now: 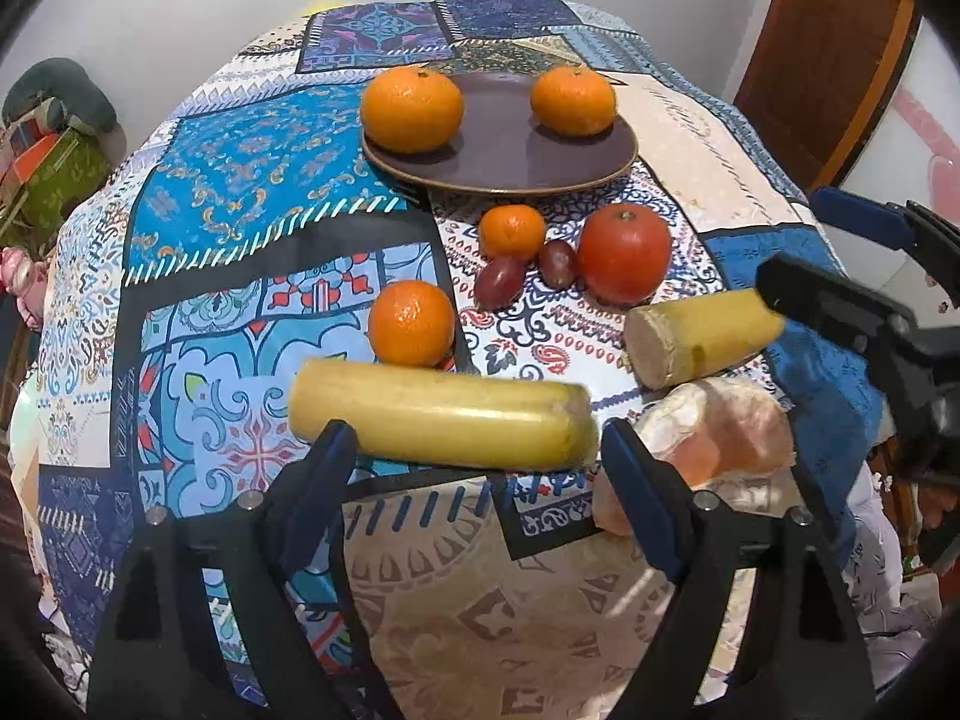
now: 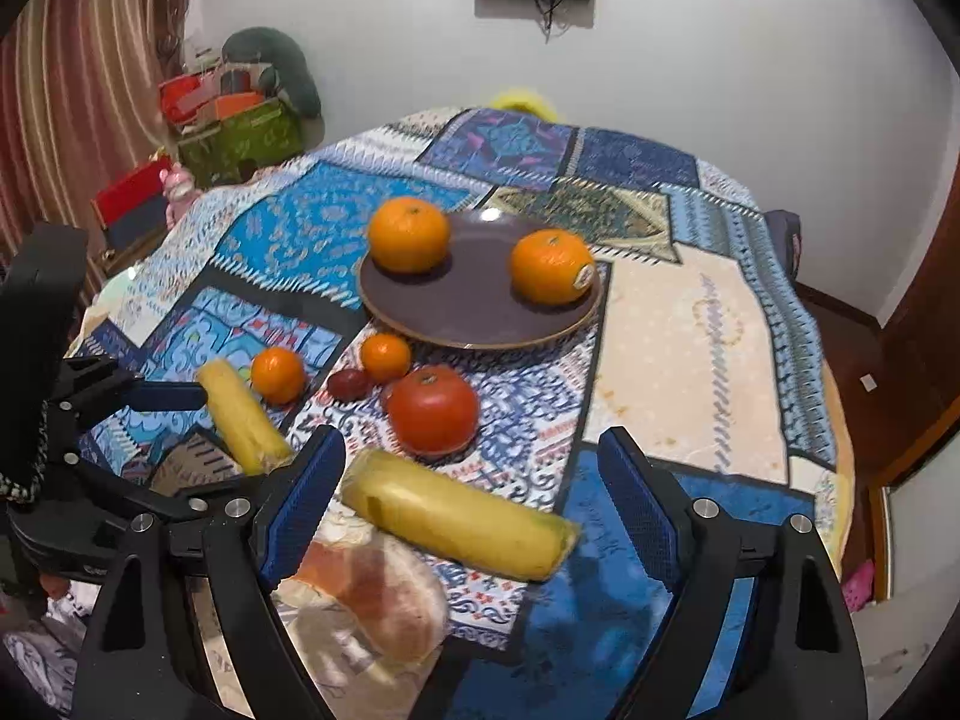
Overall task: Organize fruits
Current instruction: 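Withdraw both tools from the plate toward the yellow cylinders, then lower the left tool over the long yellow cylinder while the right tool approaches the other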
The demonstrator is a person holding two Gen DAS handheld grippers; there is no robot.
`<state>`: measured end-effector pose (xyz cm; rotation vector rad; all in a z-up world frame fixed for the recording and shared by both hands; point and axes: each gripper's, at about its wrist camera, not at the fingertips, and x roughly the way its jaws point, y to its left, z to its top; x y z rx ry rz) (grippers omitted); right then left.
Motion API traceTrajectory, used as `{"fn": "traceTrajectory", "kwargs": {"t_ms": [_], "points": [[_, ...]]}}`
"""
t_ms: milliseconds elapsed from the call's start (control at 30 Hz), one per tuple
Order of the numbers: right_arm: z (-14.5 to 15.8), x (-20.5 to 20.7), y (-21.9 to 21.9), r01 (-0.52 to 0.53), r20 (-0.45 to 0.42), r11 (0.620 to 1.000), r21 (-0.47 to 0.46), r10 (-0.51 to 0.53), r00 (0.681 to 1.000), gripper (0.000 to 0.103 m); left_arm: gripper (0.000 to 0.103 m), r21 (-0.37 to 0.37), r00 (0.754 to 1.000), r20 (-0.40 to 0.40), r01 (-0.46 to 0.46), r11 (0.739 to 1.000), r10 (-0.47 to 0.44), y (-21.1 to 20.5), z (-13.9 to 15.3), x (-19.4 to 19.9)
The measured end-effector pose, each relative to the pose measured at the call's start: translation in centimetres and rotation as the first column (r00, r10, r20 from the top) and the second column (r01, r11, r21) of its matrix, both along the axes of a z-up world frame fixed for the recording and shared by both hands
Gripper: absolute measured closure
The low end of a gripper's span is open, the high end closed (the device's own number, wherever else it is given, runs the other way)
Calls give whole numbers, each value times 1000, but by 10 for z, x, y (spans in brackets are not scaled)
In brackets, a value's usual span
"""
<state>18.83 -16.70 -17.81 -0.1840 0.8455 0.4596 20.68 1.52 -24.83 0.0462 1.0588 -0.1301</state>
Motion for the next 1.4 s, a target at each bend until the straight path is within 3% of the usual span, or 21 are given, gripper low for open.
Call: {"fn": "traceTrajectory", "kwargs": {"t_ms": [167, 367, 567, 667, 833, 1100, 1400], "points": [[-21, 5, 12, -24, -59, 999, -28, 22, 998, 19, 16, -18, 1000, 10, 5, 1000, -5, 10, -5, -5], [-36, 11, 25, -37, -99, 999, -39, 33, 995, 19, 16, -46, 998, -14, -64, 997, 63, 50, -5, -13], [-49, 17, 28, -27, -115, 998, -59, 20, 993, 19, 16, -5, 996, -8, -93, 996, 93, 75, -2, -30], [-51, 19, 15, -7, -156, 1000, 0, 7, 988, 19, 16, 21, 993, 3, -121, 992, 121, 86, 1, -37], [-46, 13, -4, 8, -142, 1000, -21, -11, 990, 20, 16, 9, 987, -4, -158, 987, 158, 101, 5, -41], [-43, 2, -58, 83, -171, 996, 18, -79, 982, 24, 16, 40, 986, 89, -147, 988, 143, 86, 33, -38], [-46, -5, -95, 156, -206, 988, 4, -152, 967, 28, 16, 8, 986, 48, -160, 987, 159, 74, 17, -3]]}}
